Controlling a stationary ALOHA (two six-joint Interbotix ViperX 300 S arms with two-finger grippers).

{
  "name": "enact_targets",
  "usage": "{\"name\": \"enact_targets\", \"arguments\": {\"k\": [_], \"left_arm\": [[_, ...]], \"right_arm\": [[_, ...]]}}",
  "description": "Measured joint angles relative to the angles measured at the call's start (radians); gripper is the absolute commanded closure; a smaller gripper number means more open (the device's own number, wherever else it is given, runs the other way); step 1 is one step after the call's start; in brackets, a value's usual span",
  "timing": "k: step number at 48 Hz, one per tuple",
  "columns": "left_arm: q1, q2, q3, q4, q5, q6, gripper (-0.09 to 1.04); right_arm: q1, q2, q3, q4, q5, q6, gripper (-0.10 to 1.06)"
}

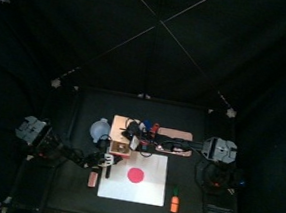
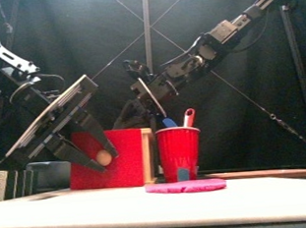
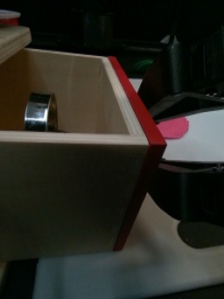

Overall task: Get the cutter from the drawer then cut the dough then place the extra dough in the bowl
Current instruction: Place the cutter on the board

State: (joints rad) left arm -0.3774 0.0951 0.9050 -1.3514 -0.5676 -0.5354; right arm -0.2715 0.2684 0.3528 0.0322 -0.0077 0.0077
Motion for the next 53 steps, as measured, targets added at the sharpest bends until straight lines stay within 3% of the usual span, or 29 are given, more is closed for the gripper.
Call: {"name": "enact_targets", "arguments": {"k": [18,37,53], "left_arm": [[-0.028,-0.003,0.002,-0.005,0.009,0.006,0.39],[-0.012,0.000,0.009,0.029,-0.003,0.031,0.06],[-0.020,-0.057,0.021,0.061,0.000,0.032,0.02]], "right_arm": [[0.002,0.000,-0.002,-0.005,0.000,0.000,0.70],[0.000,-0.002,-0.003,-0.005,0.000,0.002,0.70],[0.000,0.000,-0.003,-0.005,0.002,0.000,0.70]]}}
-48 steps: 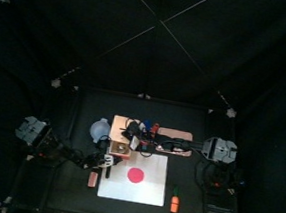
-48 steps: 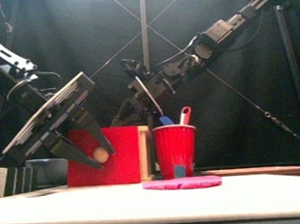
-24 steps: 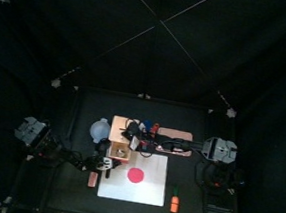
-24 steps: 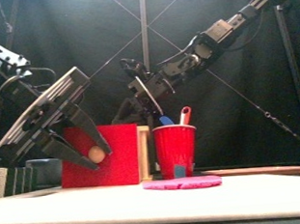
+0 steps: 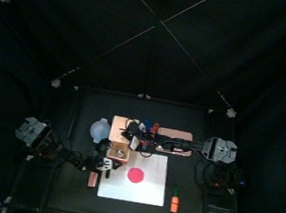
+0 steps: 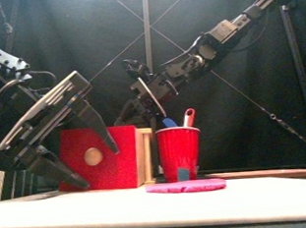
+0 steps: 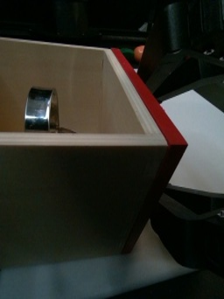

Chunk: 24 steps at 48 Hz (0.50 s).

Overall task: Get the cutter from the drawer then cut the dough then place the extra dough in the bowl
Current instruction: Place the cutter on the board

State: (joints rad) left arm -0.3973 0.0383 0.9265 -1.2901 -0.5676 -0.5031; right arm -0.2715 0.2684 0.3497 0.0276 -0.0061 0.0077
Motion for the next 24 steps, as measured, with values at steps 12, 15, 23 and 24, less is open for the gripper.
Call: {"name": "enact_targets", "arguments": {"k": [12,15,23,24], "left_arm": [[-0.061,-0.137,0.101,-0.003,0.127,-0.008,0.02],[-0.072,-0.169,0.123,-0.003,0.156,-0.002,0.02],[-0.080,-0.298,0.190,0.094,0.167,0.003,0.03],[-0.080,-0.313,0.196,0.107,0.163,0.005,0.03]], "right_arm": [[0.000,0.000,-0.005,0.000,0.005,0.000,0.70],[0.000,0.000,-0.006,0.000,0.005,0.002,0.70],[0.000,0.002,-0.011,0.002,0.009,0.002,0.70],[0.002,0.002,-0.012,0.006,0.011,0.002,0.69]]}}
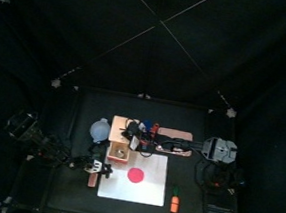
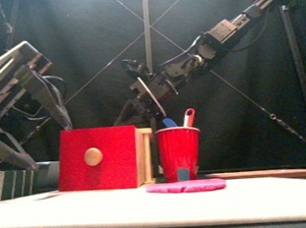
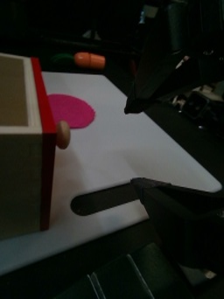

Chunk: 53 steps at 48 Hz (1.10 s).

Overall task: Get the cutter from the drawer then cut the dough then place the extra dough in the bowl
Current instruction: Place the cutter on the board

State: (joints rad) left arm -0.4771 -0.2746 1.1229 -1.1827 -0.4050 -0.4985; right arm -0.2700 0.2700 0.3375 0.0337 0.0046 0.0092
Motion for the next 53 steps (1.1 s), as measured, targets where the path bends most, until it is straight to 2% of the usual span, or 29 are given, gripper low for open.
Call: {"name": "enact_targets", "arguments": {"k": [5,10,15,17,26,30,36,44,53], "left_arm": [[0.002,-0.080,0.035,0.112,-0.080,0.044,0.03],[0.020,-0.176,0.078,0.288,-0.202,0.153,0.03],[0.061,-0.258,0.124,0.436,-0.288,0.261,0.03],[0.091,-0.282,0.143,0.482,-0.305,0.304,0.03],[0.264,-0.334,0.195,0.629,-0.321,0.460,0.03],[0.354,-0.348,0.198,0.678,-0.321,0.509,0.03],[0.483,-0.387,0.198,0.739,-0.324,0.546,0.03],[0.629,-0.471,0.209,0.802,-0.333,0.548,0.03],[0.669,-0.546,0.241,0.808,-0.333,0.548,0.03]], "right_arm": [[-0.002,-0.008,-0.008,0.026,0.006,0.000,0.69],[0.011,-0.044,-0.005,0.029,0.021,-0.002,0.68],[0.032,-0.097,-0.003,0.026,0.023,-0.002,0.60],[0.043,-0.121,-0.002,0.021,0.028,-0.003,0.53],[0.101,-0.173,-0.002,0.020,0.072,-0.002,0.06],[0.123,-0.172,-0.005,0.025,0.098,0.002,-0.05],[0.143,-0.150,-0.028,0.046,0.150,0.000,-0.04],[0.143,-0.091,-0.083,0.051,0.264,0.002,-0.04],[0.144,-0.034,-0.153,0.051,0.357,0.002,0.02]]}}
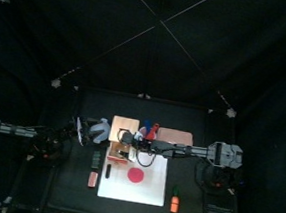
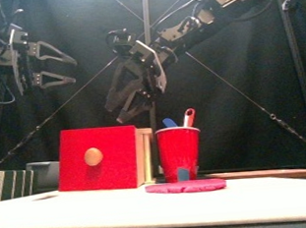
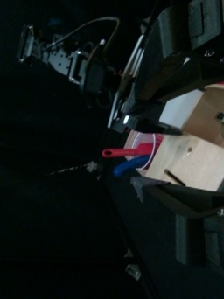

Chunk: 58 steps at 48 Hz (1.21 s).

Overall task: Get the cutter from the drawer then cut the dough then place the extra dough in the bowl
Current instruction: Place the cutter on the board

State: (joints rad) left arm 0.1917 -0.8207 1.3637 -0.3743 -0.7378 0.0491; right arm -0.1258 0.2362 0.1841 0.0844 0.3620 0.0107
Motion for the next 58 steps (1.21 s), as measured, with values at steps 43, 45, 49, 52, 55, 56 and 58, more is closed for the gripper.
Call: {"name": "enact_targets", "arguments": {"k": [43,45,49,52,55,56,58], "left_arm": [[0.014,-0.012,0.021,0.014,0.002,-0.003,0.03],[0.014,-0.012,0.023,0.012,0.003,-0.003,0.03],[0.014,-0.012,0.026,0.012,0.003,-0.003,0.03],[0.014,-0.012,0.029,0.005,0.003,-0.003,0.03],[0.014,-0.012,0.031,-0.003,0.003,-0.003,0.03],[0.014,-0.011,0.034,-0.006,0.003,-0.003,0.03],[0.014,-0.012,0.038,-0.015,0.003,-0.005,0.03]], "right_arm": [[0.011,0.124,-0.077,-0.051,0.078,-0.002,0.31],[0.012,0.126,-0.083,-0.061,0.086,-0.002,0.35],[0.011,0.126,-0.092,-0.071,0.095,-0.002,0.43],[0.011,0.126,-0.095,-0.071,0.097,0.000,0.46],[0.011,0.126,-0.100,-0.066,0.098,0.000,0.46],[0.011,0.126,-0.101,-0.064,0.098,-0.002,0.46],[0.011,0.126,-0.107,-0.058,0.100,0.000,0.46]]}}
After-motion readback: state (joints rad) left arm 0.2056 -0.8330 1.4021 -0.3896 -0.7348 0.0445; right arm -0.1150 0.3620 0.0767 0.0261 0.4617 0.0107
